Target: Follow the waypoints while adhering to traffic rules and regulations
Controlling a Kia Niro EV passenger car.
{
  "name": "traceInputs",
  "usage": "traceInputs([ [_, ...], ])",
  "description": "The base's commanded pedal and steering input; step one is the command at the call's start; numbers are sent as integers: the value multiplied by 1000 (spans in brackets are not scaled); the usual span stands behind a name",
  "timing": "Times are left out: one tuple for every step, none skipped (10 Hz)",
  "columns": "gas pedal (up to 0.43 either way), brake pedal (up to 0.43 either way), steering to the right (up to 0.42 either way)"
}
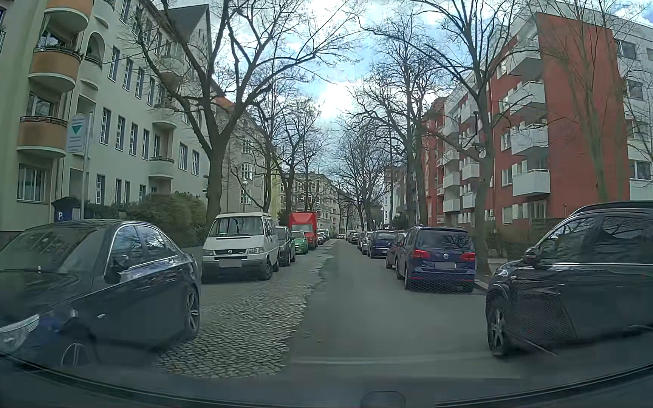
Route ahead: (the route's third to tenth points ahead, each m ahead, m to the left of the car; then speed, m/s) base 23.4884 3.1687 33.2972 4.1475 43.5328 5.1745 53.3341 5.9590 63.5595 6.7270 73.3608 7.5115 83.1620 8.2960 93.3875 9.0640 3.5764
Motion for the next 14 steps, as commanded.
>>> traceInputs([
  [8, 30, -41],
  [8, 30, -41],
  [8, 30, -40],
  [8, 30, -40],
  [8, 30, -40],
  [8, 30, -40],
  [8, 30, -37],
  [8, 30, -36],
  [8, 30, -31],
  [8, 24, -24],
  [8, 30, -18],
  [20, 30, -11],
  [20, 30, -5],
  [39, 30, -5],
])
